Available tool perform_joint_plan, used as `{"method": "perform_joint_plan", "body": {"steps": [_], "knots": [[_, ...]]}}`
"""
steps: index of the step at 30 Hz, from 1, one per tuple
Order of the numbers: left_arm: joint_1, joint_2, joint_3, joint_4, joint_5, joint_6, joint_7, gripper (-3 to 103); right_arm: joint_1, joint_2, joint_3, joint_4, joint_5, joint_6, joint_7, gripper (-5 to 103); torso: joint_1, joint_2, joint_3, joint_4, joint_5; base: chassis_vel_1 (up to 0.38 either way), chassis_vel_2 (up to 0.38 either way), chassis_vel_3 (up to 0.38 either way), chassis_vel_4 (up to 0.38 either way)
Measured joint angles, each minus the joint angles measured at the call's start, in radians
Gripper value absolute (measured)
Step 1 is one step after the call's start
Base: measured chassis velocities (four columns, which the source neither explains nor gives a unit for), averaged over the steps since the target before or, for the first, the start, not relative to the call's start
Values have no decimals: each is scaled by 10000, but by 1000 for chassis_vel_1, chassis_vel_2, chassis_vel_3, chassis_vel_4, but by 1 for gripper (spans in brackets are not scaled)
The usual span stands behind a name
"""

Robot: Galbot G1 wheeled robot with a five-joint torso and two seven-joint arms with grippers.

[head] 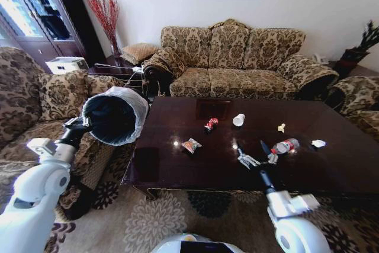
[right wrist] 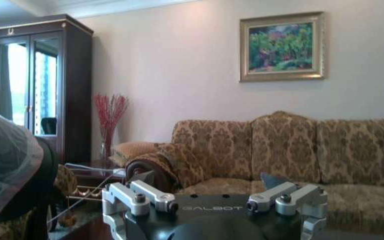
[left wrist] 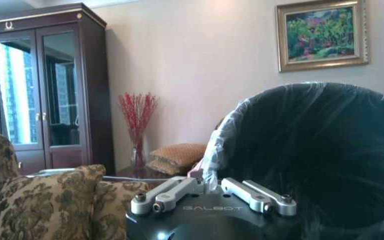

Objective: Move to the front of the table and place the trash on the table into the trash bin.

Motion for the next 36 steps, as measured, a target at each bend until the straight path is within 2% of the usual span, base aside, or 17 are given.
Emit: {"method": "perform_joint_plan", "body": {"steps": [4,8,10,11,12,18,22,27,30,36], "knots": [[0,0,1,1,0,0,-2,2,208,-136,-201,74,-267,-281,202,100,1,0,1,-15,-3,0,0,0,0],[0,0,0,0,0,0,-1,2,212,-141,-207,79,-267,-311,205,100,-1,0,0,-16,-1,0,0,0,0],[0,0,1,0,0,0,0,2,317,-324,-464,100,265,-1058,31,100,-1,0,0,-14,-2,0,0,0,0],[0,0,1,0,0,0,0,2,317,-324,-464,100,265,-1058,31,100,-1,0,0,-14,-2,0,0,0,0],[0,0,1,0,0,0,3,2,542,-482,-636,-197,527,-1409,-163,100,-1,0,0,-13,-3,0,0,0,0],[0,0,0,0,0,0,0,2,957,-823,-732,-834,686,-1622,-552,100,0,0,1,-14,-1,0,0,0,0],[0,0,0,1,0,0,0,2,1191,-851,-916,-1218,675,-1633,-592,100,-1,0,0,-15,-5,0,0,0,0],[0,0,1,1,0,0,-1,2,1919,-822,-1793,-2589,540,-1259,-597,100,0,0,1,-13,-3,0,0,0,0],[0,0,1,1,0,0,0,2,2830,-455,-2796,-3704,75,-833,-656,100,0,0,1,-14,-1,0,0,0,0],[0,0,0,1,0,0,-1,2,4076,55,-3892,-4942,-337,-511,-639,100,0,-1,1,-10,-5,0,0,0,0]]}}
